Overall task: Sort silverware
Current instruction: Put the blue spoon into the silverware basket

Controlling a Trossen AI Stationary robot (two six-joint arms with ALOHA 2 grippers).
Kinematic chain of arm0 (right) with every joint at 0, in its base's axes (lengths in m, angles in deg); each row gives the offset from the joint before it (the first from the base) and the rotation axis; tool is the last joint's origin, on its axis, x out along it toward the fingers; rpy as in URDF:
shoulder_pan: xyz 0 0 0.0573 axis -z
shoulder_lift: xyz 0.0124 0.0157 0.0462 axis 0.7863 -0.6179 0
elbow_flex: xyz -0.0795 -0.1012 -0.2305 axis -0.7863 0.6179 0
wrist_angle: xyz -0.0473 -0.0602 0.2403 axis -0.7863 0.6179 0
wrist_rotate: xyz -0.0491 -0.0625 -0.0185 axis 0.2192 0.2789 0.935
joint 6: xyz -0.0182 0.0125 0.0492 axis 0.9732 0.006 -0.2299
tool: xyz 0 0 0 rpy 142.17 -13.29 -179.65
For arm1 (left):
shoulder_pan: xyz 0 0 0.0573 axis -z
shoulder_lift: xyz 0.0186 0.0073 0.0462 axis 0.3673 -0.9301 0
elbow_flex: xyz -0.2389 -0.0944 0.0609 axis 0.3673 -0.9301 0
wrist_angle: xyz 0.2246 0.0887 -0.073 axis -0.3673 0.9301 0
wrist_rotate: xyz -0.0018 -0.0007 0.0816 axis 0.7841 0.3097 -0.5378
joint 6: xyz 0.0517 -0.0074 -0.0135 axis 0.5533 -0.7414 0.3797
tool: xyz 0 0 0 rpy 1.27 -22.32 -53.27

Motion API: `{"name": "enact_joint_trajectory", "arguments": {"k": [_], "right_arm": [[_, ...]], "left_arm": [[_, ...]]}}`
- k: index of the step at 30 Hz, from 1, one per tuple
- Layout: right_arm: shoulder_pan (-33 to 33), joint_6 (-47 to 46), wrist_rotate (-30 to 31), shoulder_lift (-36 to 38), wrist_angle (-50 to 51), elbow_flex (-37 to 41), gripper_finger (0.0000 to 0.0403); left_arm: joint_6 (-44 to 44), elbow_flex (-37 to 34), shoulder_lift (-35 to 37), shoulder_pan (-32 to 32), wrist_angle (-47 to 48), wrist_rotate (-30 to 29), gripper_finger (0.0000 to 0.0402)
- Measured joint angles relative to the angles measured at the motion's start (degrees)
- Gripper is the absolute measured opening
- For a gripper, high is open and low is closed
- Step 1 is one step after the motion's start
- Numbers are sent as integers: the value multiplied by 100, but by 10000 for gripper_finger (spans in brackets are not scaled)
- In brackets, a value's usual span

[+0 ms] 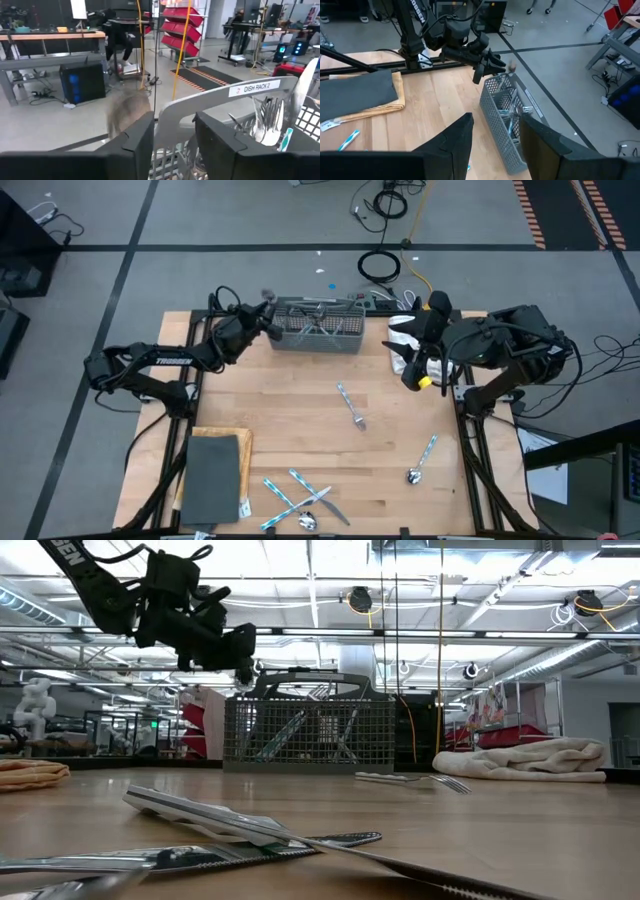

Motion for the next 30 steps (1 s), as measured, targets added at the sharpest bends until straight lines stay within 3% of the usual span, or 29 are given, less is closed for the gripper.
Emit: {"name": "enact_joint_trajectory", "arguments": {"k": [6,13,17,23,26,30], "right_arm": [[0,25,0,0,140,0,151],[0,60,2,0,293,0,151],[0,146,2,0,328,0,151],[-2,-259,-28,-1,951,4,151],[0,-509,-456,-19,1278,194,151],[-5,-502,-1052,-50,1128,651,151]], "left_arm": [[33,232,392,53,-61,602,162],[188,1217,1445,539,992,1167,164],[154,2055,1513,829,2394,2170,164],[193,3224,1115,1485,5240,3026,164],[131,3608,1069,2018,6286,3673,164],[-310,3762,1082,3015,7447,3985,164]]}}
